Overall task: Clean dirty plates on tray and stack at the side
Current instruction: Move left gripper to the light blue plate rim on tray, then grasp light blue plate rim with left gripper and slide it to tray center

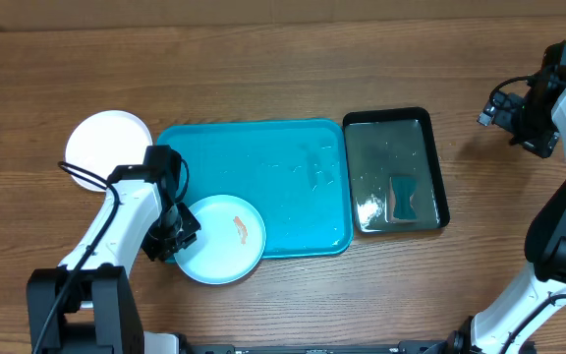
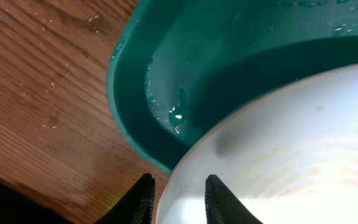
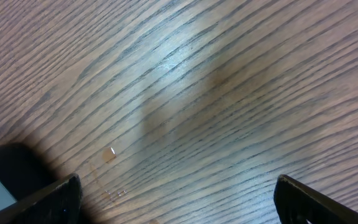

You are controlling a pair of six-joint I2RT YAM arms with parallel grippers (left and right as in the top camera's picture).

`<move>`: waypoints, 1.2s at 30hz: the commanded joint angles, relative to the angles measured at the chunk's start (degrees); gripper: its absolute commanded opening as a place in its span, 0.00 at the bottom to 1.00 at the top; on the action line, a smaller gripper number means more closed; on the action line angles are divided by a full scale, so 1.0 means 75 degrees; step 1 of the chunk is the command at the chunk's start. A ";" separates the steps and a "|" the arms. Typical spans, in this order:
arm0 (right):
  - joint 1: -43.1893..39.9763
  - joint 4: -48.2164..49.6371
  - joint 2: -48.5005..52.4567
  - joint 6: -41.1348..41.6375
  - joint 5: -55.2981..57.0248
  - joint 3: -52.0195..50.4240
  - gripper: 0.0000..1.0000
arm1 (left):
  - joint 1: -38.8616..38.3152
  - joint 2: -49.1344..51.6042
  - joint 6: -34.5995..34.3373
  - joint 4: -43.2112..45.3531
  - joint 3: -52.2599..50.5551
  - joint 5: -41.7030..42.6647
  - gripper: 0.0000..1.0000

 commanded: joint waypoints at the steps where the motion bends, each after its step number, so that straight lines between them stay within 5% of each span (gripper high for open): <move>1: -0.0029 0.0017 -0.0163 0.0015 0.0000 0.0119 1.00 | 0.0044 0.0093 0.0064 -0.0015 -0.0119 -0.0134 0.23; 16: -0.0029 0.0017 -0.0163 0.0015 0.0000 0.0119 1.00 | 0.0029 0.0093 0.0178 0.0000 -0.0350 -0.0131 0.21; 22: -0.0029 0.0017 -0.0163 0.0015 0.0000 0.0119 1.00 | 0.0026 0.0093 0.0192 -0.0003 -0.0385 -0.0023 0.06; 36: -0.0029 0.0017 -0.0163 0.0015 0.0000 0.0119 1.00 | -0.0026 0.0093 0.0227 0.1472 -0.0385 0.2046 0.04</move>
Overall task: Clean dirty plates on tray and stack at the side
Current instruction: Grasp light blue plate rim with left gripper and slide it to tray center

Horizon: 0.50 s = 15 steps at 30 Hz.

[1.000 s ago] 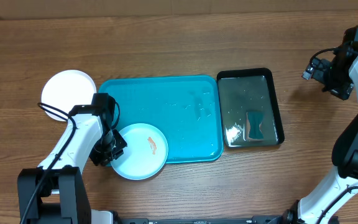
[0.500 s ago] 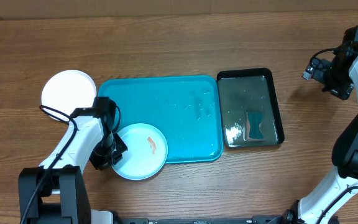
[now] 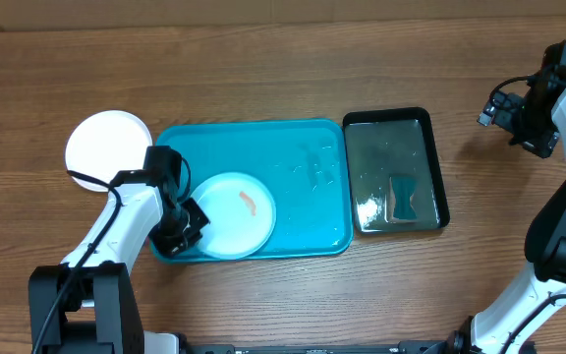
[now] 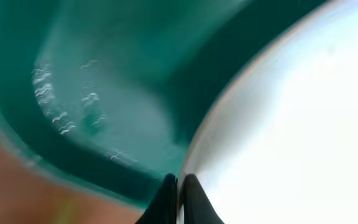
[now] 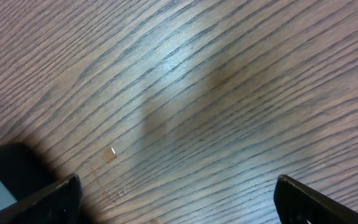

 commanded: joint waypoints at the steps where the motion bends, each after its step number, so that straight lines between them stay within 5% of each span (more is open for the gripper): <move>1: -0.0029 0.0017 -0.0163 0.0020 0.0003 0.0119 1.00 | -0.0067 0.0070 0.0026 0.0443 -0.0079 0.0621 0.04; 15: -0.0029 0.0017 -0.0163 0.0020 0.0003 0.0119 1.00 | -0.1524 0.0070 0.0006 0.2285 -0.0067 0.0437 0.05</move>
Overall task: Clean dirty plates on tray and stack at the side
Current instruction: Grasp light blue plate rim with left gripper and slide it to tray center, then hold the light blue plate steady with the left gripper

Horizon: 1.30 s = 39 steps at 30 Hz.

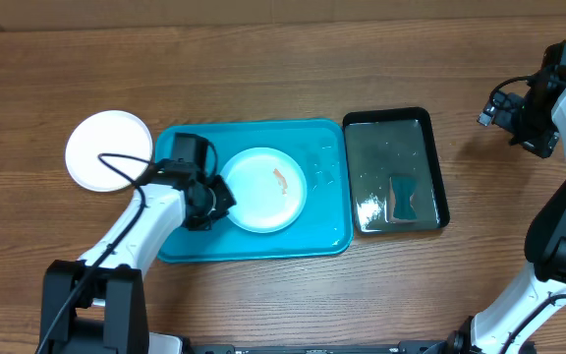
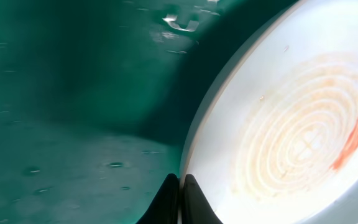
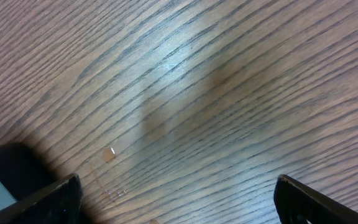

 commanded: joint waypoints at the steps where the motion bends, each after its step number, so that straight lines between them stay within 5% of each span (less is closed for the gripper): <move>1: -0.0029 0.0020 -0.0163 0.0017 0.0003 0.0119 1.00 | -0.0347 0.0067 0.0012 0.0146 -0.0044 -0.0178 0.06; 7: -0.0029 0.0023 -0.0163 0.0017 0.0003 0.0119 1.00 | -0.0370 0.0067 0.0242 -0.0574 0.0600 -0.0606 0.12; 10: -0.0029 0.0023 -0.0163 0.0017 0.0003 0.0119 1.00 | -0.0379 0.0067 0.0525 -0.0807 0.0973 -0.0527 0.31; 16: -0.0029 0.0020 -0.0163 0.0017 0.0003 0.0119 1.00 | -0.0379 0.0067 0.1096 -0.1035 0.1268 -0.0577 0.41; 22: -0.0029 0.0020 -0.0163 0.0017 0.0003 0.0119 1.00 | -0.0391 0.0382 0.1180 -0.1032 0.1262 -0.0638 0.40; 32: -0.0029 0.0020 -0.0163 0.0017 0.0003 0.0119 1.00 | -0.0443 0.1317 0.1177 -0.0801 0.1262 -0.0627 0.15; 39: -0.0029 0.0020 -0.0163 0.0017 0.0003 0.0119 1.00 | -0.0425 0.1291 0.1236 -0.0845 0.1661 -0.0603 0.12</move>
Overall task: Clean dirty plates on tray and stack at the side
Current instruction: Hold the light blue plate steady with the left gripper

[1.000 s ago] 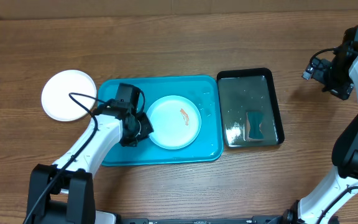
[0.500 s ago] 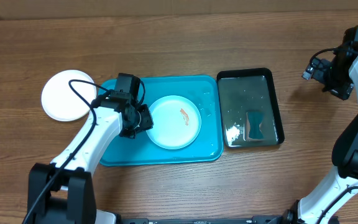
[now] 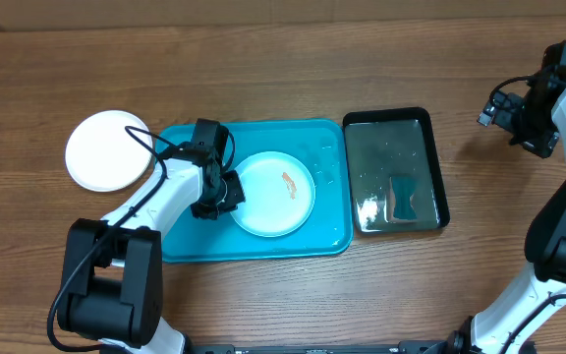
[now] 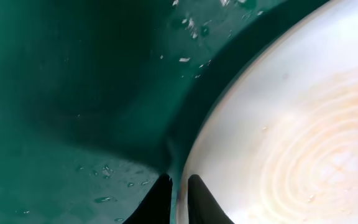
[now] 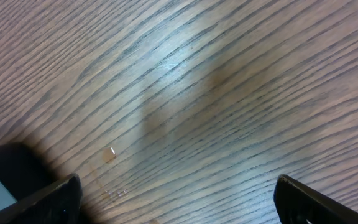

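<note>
A white plate with an orange smear lies in the teal tray, right of its middle. My left gripper is at the plate's left rim. In the left wrist view its fingers stand slightly parted, open, astride that rim over the wet tray floor. A second white plate lies on the table left of the tray. My right gripper hovers far right over bare wood, its jaws wide open and empty.
A black tray holding water and a blue sponge sits just right of the teal tray. Water drops dot the wood under the right gripper. The wooden table runs out on all sides.
The dirty plate has shifted slightly right in the teal tray. My left gripper's fingers, pinched tight on the rim before, now stand a little apart. The right arm has not moved.
The smeared plate hung over the tray's front-left corner with my left gripper open around its rim. Then the gripper was shut on the rim and the plate sat inside the tray. It stood further right each time, and now lies right of centre, let go.
</note>
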You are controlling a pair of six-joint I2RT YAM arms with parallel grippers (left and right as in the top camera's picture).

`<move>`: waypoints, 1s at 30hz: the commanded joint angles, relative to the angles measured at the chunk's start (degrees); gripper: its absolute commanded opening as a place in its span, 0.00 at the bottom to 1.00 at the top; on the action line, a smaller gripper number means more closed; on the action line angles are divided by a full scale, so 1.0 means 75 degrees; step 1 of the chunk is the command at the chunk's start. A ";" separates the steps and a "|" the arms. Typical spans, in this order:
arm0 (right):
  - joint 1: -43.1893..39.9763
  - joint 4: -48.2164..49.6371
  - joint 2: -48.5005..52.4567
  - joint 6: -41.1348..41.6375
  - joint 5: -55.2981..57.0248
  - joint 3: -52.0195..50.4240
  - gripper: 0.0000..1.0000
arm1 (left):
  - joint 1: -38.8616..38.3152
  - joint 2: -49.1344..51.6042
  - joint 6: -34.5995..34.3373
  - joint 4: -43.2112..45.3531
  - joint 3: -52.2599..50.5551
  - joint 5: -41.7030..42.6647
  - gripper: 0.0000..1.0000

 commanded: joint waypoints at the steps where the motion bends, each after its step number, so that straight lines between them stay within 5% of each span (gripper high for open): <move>1: -0.0029 0.0017 -0.0163 0.0020 0.0000 0.0119 1.00 | -0.0047 0.0017 0.0146 -0.0064 0.0562 0.0029 0.09; 7: -0.0029 0.0017 -0.0163 0.0020 0.0000 0.0119 1.00 | -0.0050 0.0020 0.0143 0.0050 0.0647 0.0458 0.12; 11: -0.0029 0.0020 -0.0163 0.0020 0.0000 0.0119 1.00 | -0.0050 0.0023 0.0152 0.0035 0.0644 0.0350 0.32; 30: -0.0029 0.0020 -0.0163 0.0020 0.0000 0.0119 1.00 | -0.0064 0.0041 0.0146 0.0050 0.0283 -0.0017 0.24</move>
